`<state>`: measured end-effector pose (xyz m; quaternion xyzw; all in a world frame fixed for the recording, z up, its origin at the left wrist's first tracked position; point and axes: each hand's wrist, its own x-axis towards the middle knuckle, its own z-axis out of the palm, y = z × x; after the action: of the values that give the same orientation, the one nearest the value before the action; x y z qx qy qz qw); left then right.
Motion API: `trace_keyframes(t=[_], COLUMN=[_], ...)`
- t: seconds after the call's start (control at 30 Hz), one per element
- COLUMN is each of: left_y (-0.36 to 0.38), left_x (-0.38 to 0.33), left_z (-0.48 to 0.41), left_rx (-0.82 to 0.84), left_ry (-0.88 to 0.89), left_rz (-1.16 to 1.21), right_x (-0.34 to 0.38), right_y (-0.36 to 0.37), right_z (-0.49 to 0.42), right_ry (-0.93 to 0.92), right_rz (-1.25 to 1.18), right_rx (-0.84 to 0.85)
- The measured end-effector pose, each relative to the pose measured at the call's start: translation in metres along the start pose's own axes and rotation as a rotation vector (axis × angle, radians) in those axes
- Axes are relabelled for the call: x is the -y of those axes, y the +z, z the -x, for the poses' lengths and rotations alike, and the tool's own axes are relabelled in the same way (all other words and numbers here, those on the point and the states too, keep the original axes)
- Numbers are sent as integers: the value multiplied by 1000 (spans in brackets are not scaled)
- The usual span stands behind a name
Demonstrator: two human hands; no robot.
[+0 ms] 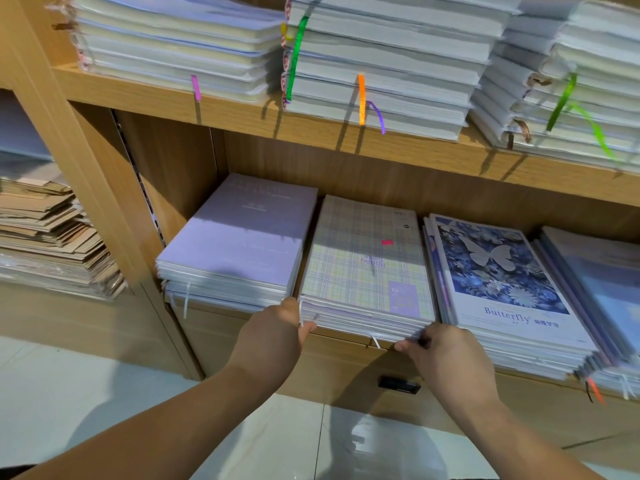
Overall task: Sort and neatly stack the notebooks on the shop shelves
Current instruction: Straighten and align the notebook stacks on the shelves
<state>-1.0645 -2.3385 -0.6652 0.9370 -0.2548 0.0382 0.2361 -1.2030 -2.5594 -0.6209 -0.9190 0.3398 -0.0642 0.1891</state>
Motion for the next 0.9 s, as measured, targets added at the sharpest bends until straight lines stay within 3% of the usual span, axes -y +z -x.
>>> trace_keyframes(t=[0.17, 0.33, 0.53, 0.63, 0.9], left_y=[-16, -48, -48, -48, -57], left_x=[-1, -9, -27, -27, -26], left_z=[1, -1, -5, -11, -8], left_rx=[76, -59, 70, 128, 79], left_ry=[-15, 59, 40, 19, 80], left_rz=[150, 199, -84, -112, -182], right_x=[3, 5, 11, 10, 12], right_y=[-13, -31, -32, -32, -32], right_z=[-1, -2, -6, -9, -14], right_ry=[6, -4, -54, -37, -25], right_rz=[-58, -160, -201, -239, -183], right_rx=[74, -6, 91, 80, 99])
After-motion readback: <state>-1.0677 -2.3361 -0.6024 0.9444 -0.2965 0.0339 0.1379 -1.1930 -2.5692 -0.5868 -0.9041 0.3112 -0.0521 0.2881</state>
